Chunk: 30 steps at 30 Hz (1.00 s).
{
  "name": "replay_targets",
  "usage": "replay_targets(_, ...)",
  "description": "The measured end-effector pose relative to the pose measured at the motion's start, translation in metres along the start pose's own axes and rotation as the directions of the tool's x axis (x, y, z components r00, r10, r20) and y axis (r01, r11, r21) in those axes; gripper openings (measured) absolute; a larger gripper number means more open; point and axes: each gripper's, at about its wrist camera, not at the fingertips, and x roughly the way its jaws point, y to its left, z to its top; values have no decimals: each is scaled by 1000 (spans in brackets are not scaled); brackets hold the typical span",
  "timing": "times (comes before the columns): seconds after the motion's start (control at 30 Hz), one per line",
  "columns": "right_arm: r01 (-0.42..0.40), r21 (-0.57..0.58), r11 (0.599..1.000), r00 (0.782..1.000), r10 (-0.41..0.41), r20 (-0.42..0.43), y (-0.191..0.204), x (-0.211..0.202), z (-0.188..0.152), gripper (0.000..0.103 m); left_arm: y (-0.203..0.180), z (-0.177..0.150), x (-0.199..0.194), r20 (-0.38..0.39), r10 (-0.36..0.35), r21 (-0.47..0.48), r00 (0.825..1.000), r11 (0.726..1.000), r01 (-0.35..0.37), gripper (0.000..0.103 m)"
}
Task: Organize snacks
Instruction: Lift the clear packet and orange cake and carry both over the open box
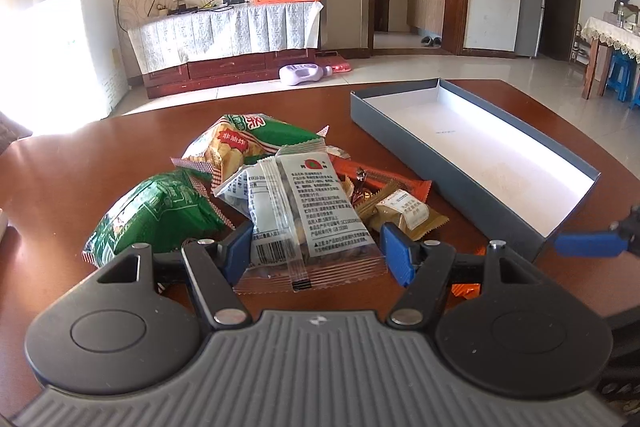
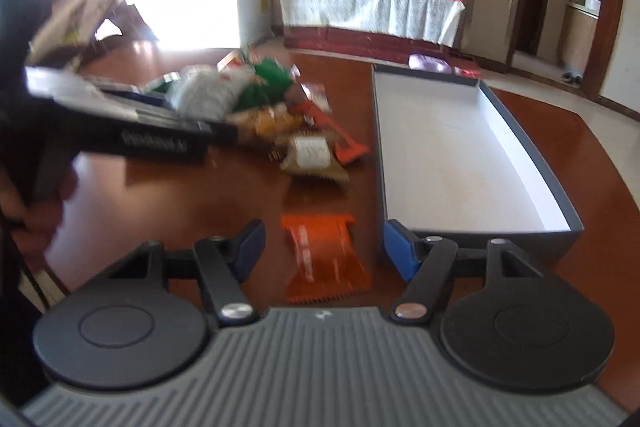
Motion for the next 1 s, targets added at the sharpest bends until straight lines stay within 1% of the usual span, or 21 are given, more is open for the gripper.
replay_targets(0.13,-26,26,999,996,28,-81,-1,21,-1,68,3,-3,-4,7,-9,0,1000,1000,9,72)
replay_targets(0.17,-41,43,998,995,45,-91,-2,26,-1,69,5,-3,-4,6,-11,-2,1000,1000,11,72)
replay_targets(0.2,-53,56,997,994,58,-97,-3,30,0,68,5,-3,-4,4,-11,-2,1000,1000,11,72)
replay_targets(0.3,-53,34,998,991,57,-117,4,41,2,57,7,-3,-2,1,-15,0,1000,1000,15,72)
replay_targets(0.33,-49,7,999,992,50,-112,8,41,2,56,6,-3,-1,0,-17,1,1000,1000,17,73)
replay_targets(0.4,-39,-3,999,994,38,-105,11,44,4,55,6,-1,0,-1,-18,3,1000,1000,18,73)
replay_targets(0.5,1,-3,1000,995,-1,-95,9,45,6,58,6,-1,2,-1,-12,-1,1000,1000,12,73)
replay_targets(0.57,-14,-12,1000,996,13,-91,8,46,6,57,8,-2,3,-8,-5,-9,1000,1000,5,73)
replay_targets(0.63,-44,-9,999,995,43,-93,5,44,6,48,9,-3,5,-18,4,-13,1000,1000,-4,73)
replay_targets(0.7,-44,-19,999,995,43,-91,6,42,7,48,8,-4,6,-24,8,-10,1000,1000,-8,73)
replay_targets(0.77,-46,-14,999,996,44,-73,6,38,7,47,7,-5,6,-26,12,-2,1000,1000,-12,73)
replay_targets(0.9,-33,31,999,999,32,27,2,20,13,47,4,-4,6,-11,30,9,1000,1000,-30,73)
replay_targets(1.0,-18,68,997,995,11,97,-4,9,18,47,-1,-2,5,10,43,18,999,999,-43,73)
